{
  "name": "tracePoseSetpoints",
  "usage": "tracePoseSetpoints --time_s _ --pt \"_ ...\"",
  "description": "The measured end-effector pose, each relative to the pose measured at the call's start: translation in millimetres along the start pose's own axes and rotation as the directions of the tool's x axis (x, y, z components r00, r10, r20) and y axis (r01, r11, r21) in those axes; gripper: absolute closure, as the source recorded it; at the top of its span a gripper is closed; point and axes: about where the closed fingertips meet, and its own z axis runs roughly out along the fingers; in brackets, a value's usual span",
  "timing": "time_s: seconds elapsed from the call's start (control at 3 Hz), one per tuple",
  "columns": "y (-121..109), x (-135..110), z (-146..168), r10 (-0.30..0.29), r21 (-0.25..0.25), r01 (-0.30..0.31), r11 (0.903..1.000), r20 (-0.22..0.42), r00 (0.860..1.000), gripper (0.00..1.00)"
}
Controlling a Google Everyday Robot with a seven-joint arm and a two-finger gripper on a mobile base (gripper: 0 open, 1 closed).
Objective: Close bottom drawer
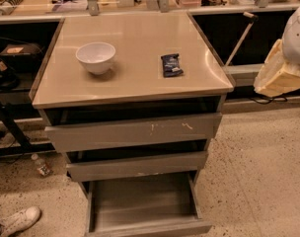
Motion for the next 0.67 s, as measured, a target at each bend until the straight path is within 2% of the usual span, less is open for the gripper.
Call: tracePoseSetpoints --time_s 0.33,0.67 --pt "10 9 15 0.023 -0.013 -0.023 0.9996 -0.02 1.0 1.0" --pt "50 35 59 0.086 -0.068 -0.092 0.9934 -0.086 0.993 1.0"
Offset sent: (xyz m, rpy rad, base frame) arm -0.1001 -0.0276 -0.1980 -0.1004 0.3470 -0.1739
